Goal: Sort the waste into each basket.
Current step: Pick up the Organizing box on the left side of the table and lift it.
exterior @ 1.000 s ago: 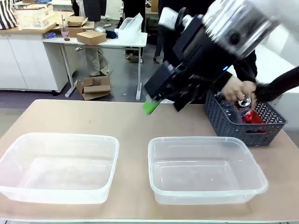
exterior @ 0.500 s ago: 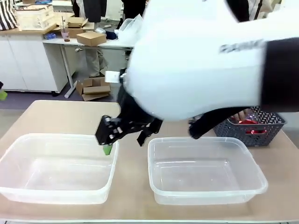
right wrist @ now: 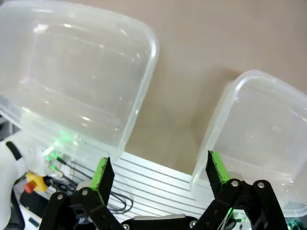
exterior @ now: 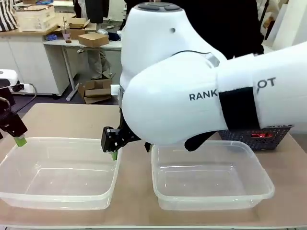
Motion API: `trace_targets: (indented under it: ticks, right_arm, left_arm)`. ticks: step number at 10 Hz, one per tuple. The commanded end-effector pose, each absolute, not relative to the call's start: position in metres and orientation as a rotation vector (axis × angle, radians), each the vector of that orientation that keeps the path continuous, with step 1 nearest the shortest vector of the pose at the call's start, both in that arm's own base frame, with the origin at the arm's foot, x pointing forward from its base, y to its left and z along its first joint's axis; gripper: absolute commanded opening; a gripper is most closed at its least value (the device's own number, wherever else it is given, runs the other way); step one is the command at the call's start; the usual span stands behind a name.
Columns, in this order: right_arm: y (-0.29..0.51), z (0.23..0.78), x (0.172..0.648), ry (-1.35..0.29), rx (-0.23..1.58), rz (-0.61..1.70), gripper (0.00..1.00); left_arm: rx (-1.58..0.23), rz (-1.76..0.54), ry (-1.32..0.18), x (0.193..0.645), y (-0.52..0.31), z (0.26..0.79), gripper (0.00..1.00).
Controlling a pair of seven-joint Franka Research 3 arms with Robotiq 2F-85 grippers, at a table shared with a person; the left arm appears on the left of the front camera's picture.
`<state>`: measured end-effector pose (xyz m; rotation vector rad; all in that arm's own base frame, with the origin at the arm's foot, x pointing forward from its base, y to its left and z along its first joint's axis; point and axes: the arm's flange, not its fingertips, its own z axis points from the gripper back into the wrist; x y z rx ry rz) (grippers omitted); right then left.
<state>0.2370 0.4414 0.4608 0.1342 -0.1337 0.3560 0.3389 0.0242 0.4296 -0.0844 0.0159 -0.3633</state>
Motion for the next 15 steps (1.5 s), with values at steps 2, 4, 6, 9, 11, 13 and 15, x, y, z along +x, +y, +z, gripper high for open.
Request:
trace_targets:
  ticks: [2, 4, 6, 9, 11, 13, 15]
  right_arm:
    - [0.444, 0.461, 0.233, -0.136, 0.141, 0.36, 1.0]
    - [0.455, 0.449, 0.233, -0.13, 0.128, 0.308, 1.0]
    - [0.471, 0.427, 0.237, -0.078, 0.107, 0.211, 1.0]
    - [0.499, 0.396, 0.25, -0.051, 0.098, 0.094, 1.0]
    - [0.519, 0.383, 0.259, -0.003, 0.064, 0.092, 1.0]
    - [0.533, 0.372, 0.267, 0.048, 0.002, 0.056, 1.0]
    - [0.533, 0.366, 0.269, 0.057, -0.023, 0.003, 1.0]
  left_arm:
    - [-0.045, -0.334, -0.071, 0.337, 0.031, 0.452, 1.0]
    - [-0.089, -0.371, 0.028, 0.339, 0.025, 0.419, 1.0]
    - [-0.122, -0.348, 0.104, 0.329, 0.035, 0.384, 1.0]
    - [-0.177, -0.369, 0.097, 0.324, 0.039, 0.357, 1.0]
    - [-0.204, -0.37, 0.064, 0.323, 0.043, 0.347, 1.0]
    - [-0.225, -0.395, 0.078, 0.324, 0.048, 0.335, 1.0]
    - [-0.231, -0.401, 0.085, 0.323, 0.051, 0.327, 1.0]
